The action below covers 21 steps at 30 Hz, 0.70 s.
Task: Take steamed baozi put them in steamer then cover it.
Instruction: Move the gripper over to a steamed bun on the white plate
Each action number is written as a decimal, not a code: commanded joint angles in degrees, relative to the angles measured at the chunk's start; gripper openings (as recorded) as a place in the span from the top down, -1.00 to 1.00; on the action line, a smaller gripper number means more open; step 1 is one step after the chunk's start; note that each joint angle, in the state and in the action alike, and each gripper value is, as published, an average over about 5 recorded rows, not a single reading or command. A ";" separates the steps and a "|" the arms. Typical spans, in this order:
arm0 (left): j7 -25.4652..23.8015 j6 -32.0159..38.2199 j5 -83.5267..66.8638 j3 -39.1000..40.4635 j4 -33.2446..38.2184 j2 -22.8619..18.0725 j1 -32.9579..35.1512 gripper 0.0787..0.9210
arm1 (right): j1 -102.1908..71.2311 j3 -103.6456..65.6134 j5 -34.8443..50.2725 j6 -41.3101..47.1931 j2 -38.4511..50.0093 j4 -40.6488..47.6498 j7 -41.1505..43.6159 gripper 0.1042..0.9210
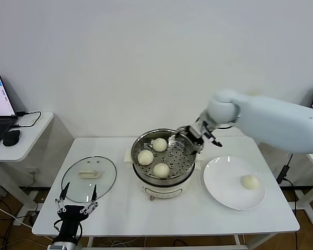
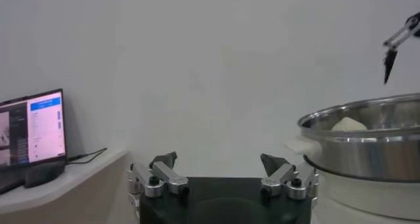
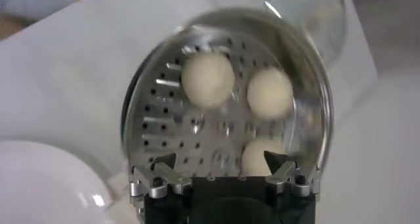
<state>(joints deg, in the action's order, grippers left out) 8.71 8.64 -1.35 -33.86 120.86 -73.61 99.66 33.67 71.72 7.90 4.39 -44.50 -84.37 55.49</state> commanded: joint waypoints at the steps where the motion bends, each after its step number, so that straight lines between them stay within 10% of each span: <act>1: -0.02 0.02 0.12 0.73 -0.79 0.72 -0.30 -0.77 | -5.07 -4.19 1.20 17.49 17.93 -2.82 0.13 -0.76; 21: 0.01 -0.20 1.27 1.57 -1.11 0.18 0.23 -0.77 | -43.73 -36.71 -20.37 6.18 20.20 9.22 6.54 -0.76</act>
<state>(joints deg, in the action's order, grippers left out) 8.71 8.48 -0.20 -32.26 119.74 -73.41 99.66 8.38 51.02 -3.69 11.81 -26.16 -80.57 60.44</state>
